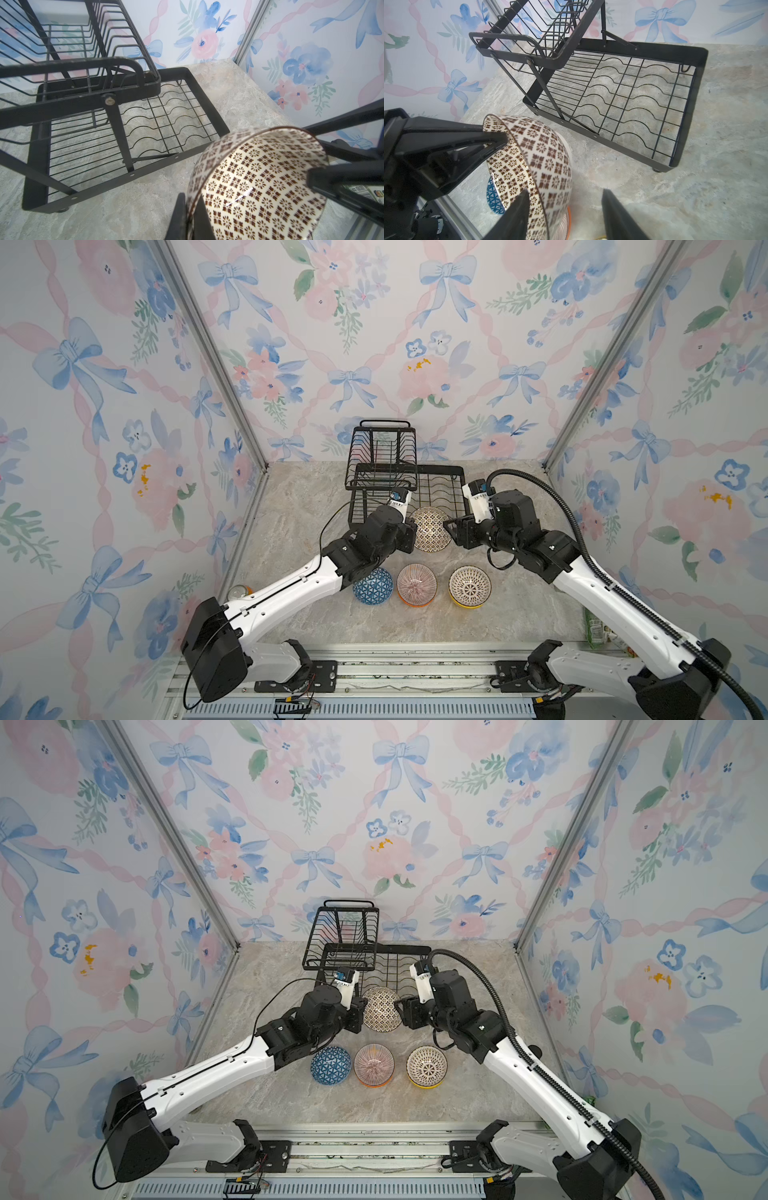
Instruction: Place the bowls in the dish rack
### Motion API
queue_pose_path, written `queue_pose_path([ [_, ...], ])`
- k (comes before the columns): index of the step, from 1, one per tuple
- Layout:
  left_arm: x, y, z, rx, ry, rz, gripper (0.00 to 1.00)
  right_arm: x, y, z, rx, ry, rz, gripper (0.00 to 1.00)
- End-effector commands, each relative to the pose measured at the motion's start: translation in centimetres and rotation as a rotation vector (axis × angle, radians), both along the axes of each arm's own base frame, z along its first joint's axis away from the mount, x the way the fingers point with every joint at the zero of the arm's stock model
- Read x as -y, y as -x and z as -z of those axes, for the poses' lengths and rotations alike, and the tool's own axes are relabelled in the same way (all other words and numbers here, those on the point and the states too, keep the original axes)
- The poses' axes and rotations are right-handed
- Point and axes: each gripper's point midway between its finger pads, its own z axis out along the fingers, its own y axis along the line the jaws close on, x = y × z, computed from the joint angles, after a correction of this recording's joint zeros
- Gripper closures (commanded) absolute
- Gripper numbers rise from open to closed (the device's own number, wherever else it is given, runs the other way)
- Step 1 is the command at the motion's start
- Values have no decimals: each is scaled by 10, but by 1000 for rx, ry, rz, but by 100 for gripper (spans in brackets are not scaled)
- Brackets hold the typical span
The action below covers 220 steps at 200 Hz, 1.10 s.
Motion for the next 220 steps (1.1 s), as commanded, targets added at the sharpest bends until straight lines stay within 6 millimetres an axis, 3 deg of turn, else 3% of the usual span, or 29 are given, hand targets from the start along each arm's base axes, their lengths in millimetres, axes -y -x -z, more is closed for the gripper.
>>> queue_pose_path([
  [1, 13, -4, -38, 97, 108, 24, 100, -2, -7, 0, -4, -6, 36, 45],
  [34, 17, -5, -38, 102, 121, 33, 100, -2, -12, 13, -40, 17, 59, 52],
  [80, 24, -4, -35, 91, 133, 57, 100, -1, -16, 17, -49, 20, 85, 71],
  [113, 27, -1, -30, 81, 144, 74, 100, 1, -18, 17, -45, 31, 97, 89],
  [125, 28, 1, -28, 77, 147, 83, 100, 3, -18, 17, -41, 35, 100, 100],
  [187, 28, 13, -13, 56, 111, 143, 100, 9, -19, 25, -1, 121, 77, 100],
  [220, 12, 12, -12, 59, 43, 96, 33, 16, -25, 25, 39, 184, 53, 100],
])
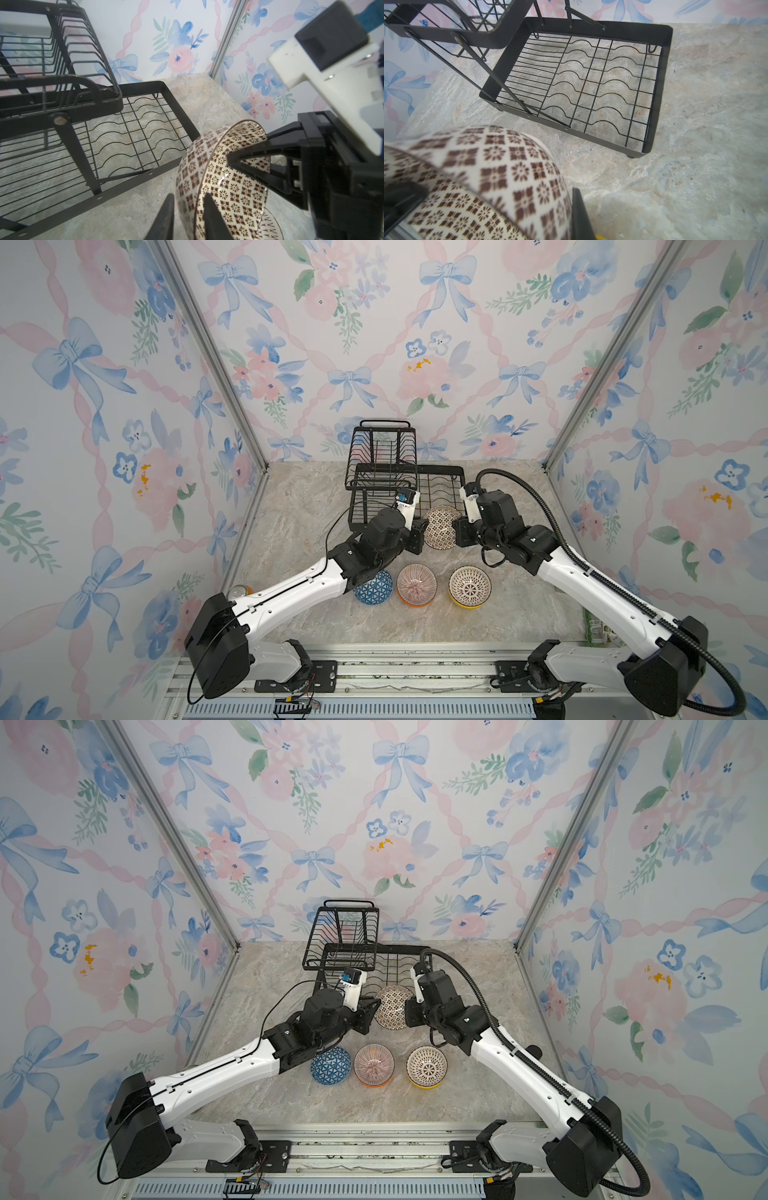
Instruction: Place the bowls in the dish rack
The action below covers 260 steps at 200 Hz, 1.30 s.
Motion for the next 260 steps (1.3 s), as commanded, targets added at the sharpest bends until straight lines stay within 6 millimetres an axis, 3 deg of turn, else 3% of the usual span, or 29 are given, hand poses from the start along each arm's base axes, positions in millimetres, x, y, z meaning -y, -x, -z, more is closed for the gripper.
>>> queue_pose_path([
  [1, -15, 6, -4, 17, -51, -4, 32, 0, -2, -14, 70, 36, -66, 100],
  [30, -37, 7, 3, -6, -87, -51, 2, 7, -12, -18, 132, 133, -99, 100],
  [69, -79, 9, 25, -70, -113, -124, 2, 23, -30, -15, 241, 360, -121, 100],
  [108, -96, 17, 27, -69, -102, -44, 2, 34, -54, -11, 395, 565, -153, 100],
  [161, -100, 12, 41, -105, -138, 4, 2, 27, -84, -12, 583, 815, -205, 100],
  [220, -93, 11, 36, -115, -97, 39, 2, 14, -112, -12, 732, 991, -247, 100],
  [260, -95, 10, 44, -114, -102, 30, 2, 11, -129, -15, 816, 1103, -215, 100],
])
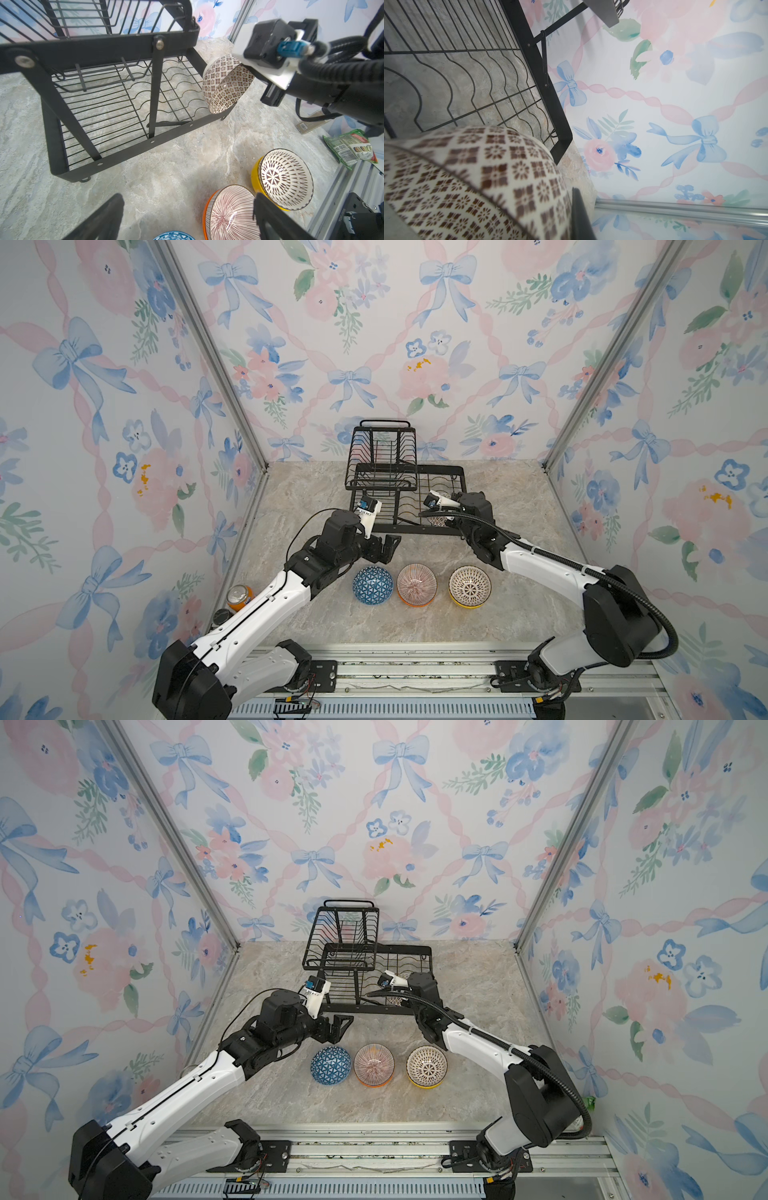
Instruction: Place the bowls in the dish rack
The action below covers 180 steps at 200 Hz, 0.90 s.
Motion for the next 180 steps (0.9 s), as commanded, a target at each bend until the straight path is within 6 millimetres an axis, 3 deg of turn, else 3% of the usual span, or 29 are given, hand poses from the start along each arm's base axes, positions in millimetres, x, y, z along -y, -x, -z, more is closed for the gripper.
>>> queue_pose_path([
  [1, 1, 0, 6, 3, 0, 15, 2, -1, -16, -37, 190, 28, 17, 100],
  [37, 4, 1, 10, 6, 30, 24, 2, -6, -30, -42, 263, 63, 14, 100],
  [44, 4, 1, 10, 4, 35, 23, 2, -8, -36, -30, 254, 82, 12, 100],
  [180, -2, 3, 20, -28, 34, 28, 2, -21, -112, -13, 363, 105, 44, 100],
])
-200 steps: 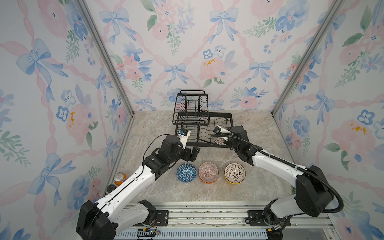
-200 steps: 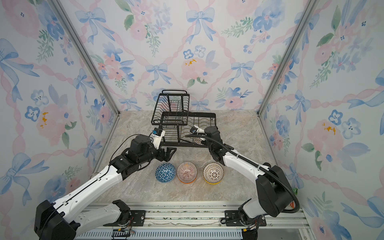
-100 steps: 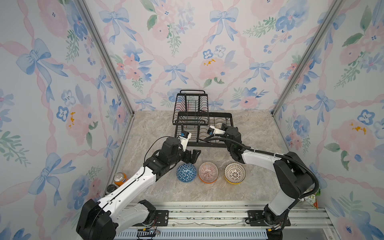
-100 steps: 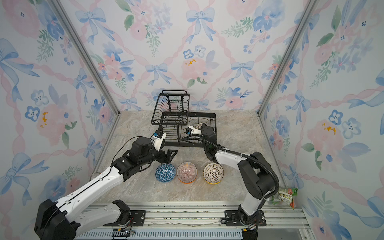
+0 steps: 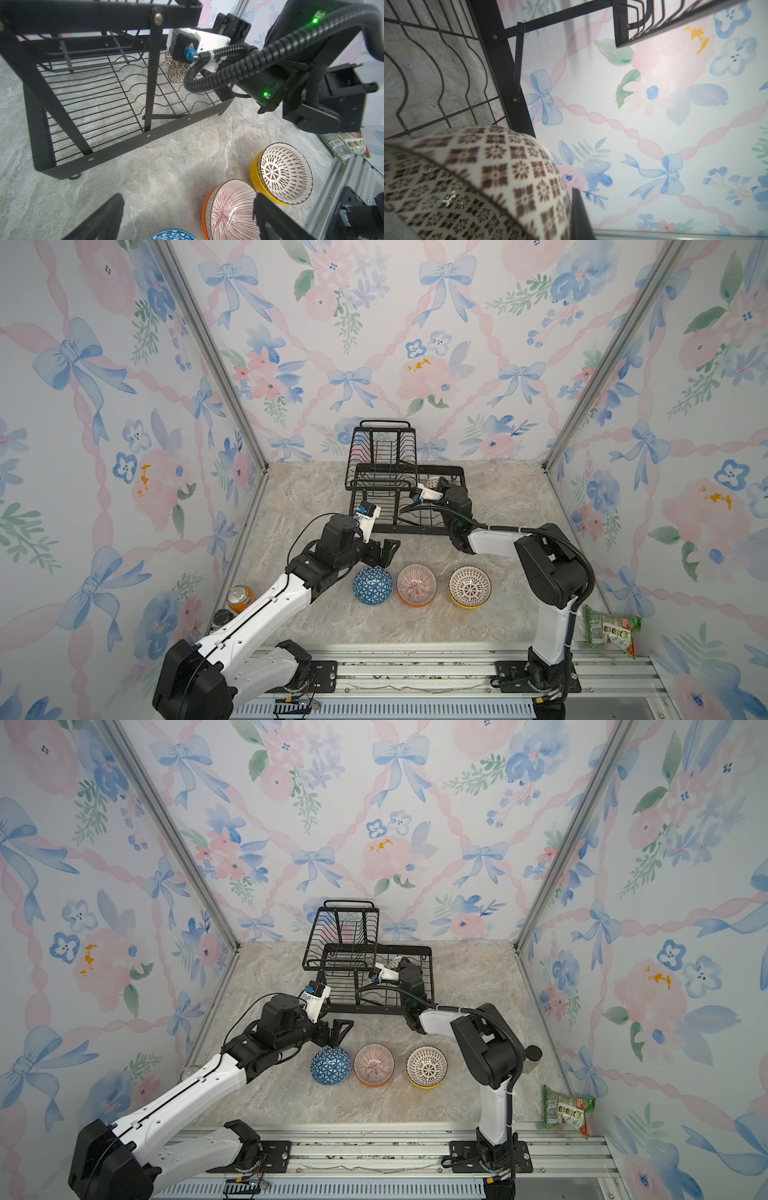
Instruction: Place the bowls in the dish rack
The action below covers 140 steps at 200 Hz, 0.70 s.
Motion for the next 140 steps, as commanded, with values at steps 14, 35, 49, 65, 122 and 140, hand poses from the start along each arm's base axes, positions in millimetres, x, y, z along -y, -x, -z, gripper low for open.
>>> queue_pose_path([
  [14, -1, 0, 3, -10, 11, 9, 2, -3, -27, -36, 145, -70, 8, 100],
  [35, -1, -1, 3, -16, 9, 6, 2, -9, -38, -31, 157, -67, 2, 100],
  [49, -1, -2, 4, -21, 5, 5, 2, -11, -44, -27, 163, -73, -5, 100],
  [65, -3, -3, 7, -27, -2, 1, 2, -15, -51, -24, 166, -73, -15, 100],
  [122, -4, -4, 10, -40, -9, -2, 2, -22, -70, -17, 186, -88, -26, 100],
  [140, -4, -4, 10, -42, -12, -5, 2, -25, -74, -15, 200, -92, -33, 100],
])
